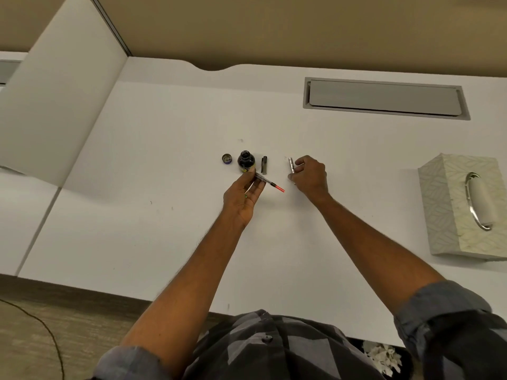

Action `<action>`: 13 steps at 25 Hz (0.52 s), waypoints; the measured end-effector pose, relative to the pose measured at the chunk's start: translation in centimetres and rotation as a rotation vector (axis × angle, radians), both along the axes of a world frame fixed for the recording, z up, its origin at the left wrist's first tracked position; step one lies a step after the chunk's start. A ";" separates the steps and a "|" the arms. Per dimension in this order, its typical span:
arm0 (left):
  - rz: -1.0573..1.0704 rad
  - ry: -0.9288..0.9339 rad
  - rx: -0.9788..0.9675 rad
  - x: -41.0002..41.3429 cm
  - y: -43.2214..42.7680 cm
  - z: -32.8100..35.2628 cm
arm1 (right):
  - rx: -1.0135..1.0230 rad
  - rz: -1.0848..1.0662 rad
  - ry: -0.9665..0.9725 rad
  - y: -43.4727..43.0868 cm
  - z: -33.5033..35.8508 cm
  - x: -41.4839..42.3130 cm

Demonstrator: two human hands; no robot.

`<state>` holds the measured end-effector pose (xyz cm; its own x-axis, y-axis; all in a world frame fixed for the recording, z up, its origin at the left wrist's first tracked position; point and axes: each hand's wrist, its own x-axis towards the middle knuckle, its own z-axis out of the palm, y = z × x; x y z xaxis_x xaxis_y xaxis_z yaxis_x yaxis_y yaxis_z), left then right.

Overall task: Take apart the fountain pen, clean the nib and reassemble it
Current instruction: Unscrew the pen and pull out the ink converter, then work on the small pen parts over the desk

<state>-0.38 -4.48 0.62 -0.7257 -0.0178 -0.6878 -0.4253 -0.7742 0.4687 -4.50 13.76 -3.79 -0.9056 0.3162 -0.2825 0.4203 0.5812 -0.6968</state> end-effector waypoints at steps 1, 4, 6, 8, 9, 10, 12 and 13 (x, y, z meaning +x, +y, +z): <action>0.004 -0.007 0.003 -0.2 0.0 -0.1 | -0.007 0.001 0.009 -0.1 -0.3 -0.2; 0.001 -0.036 0.012 -0.7 0.2 -0.5 | -0.025 -0.001 0.044 -0.2 -0.7 -0.4; -0.003 -0.046 0.028 -1.0 0.4 -0.8 | 0.001 0.023 0.101 -0.2 -0.3 0.2; 0.005 -0.052 0.052 -1.4 0.6 -1.1 | -0.009 0.064 0.230 -0.4 0.8 1.4; 0.011 -0.056 0.062 -1.6 0.7 -1.1 | -0.044 0.096 0.295 -0.5 1.4 2.2; 0.016 -0.060 0.069 -1.7 0.7 -1.2 | -0.089 0.138 0.337 -0.5 2.0 3.1; 0.014 -0.063 0.074 -1.9 0.8 -1.1 | -0.156 0.248 0.366 -0.4 3.2 5.0; 0.007 -0.064 0.071 -2.0 0.8 -1.1 | -0.163 0.308 0.370 -0.4 3.7 5.7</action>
